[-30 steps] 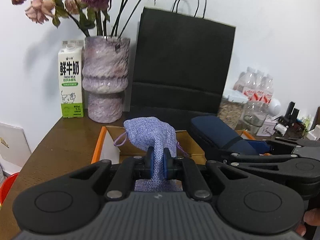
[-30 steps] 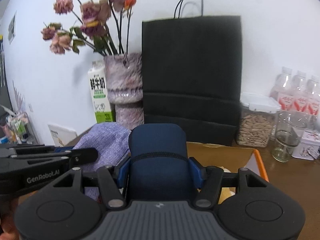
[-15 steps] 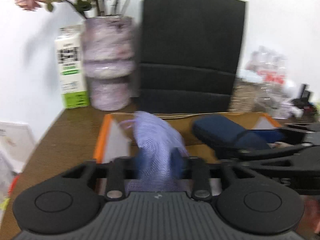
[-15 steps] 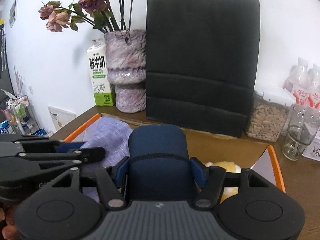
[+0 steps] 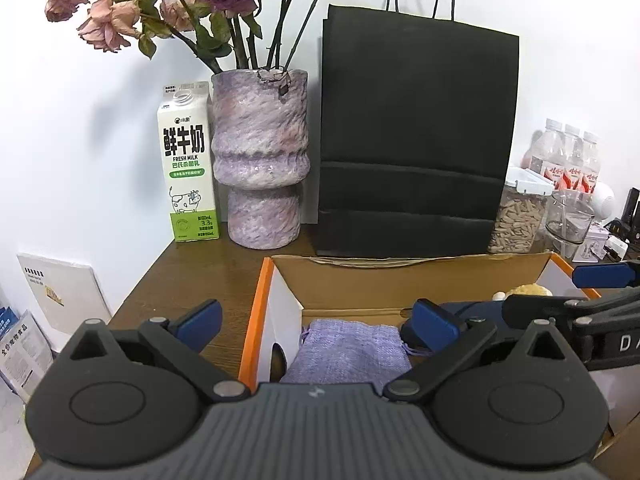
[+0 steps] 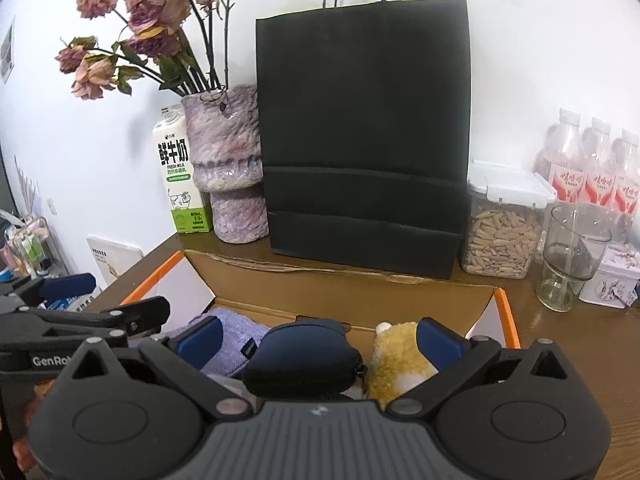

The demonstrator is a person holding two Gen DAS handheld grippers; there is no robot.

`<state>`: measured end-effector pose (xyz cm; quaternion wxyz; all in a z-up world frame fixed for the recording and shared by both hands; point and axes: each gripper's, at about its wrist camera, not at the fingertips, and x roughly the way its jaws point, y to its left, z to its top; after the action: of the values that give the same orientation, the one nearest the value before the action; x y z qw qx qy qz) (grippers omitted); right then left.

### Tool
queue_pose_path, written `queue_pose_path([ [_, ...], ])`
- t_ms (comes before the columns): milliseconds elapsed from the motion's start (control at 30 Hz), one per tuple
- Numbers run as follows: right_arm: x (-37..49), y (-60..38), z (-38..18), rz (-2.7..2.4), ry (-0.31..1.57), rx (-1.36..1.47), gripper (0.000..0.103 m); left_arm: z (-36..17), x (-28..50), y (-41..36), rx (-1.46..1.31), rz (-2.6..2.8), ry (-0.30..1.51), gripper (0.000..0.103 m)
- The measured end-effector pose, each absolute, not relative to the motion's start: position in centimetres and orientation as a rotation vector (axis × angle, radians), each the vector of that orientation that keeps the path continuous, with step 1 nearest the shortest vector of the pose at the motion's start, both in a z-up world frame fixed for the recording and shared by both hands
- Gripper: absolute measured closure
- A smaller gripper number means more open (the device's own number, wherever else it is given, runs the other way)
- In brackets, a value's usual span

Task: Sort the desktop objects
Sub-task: 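Carry the pouch and glasses case over the box and open both grippers, then move both grippers back from the box toward the items on the table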

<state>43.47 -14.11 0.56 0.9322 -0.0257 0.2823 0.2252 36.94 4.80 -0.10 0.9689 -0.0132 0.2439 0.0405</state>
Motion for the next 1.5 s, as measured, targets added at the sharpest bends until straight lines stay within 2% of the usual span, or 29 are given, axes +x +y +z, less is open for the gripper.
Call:
queue_pose_path([
  [433,41.0,-13.9,1.9,0.466,0.52,-0.09,0.0,0.7,34.0,4.1,-0.033,0.135,0.464,0.0],
  [1500,24.9,-16.2,2.2,0.513,0.482,-0.13,0.0,0.3,19.6,2.6,-0.061,0.135,0.478,0.0],
])
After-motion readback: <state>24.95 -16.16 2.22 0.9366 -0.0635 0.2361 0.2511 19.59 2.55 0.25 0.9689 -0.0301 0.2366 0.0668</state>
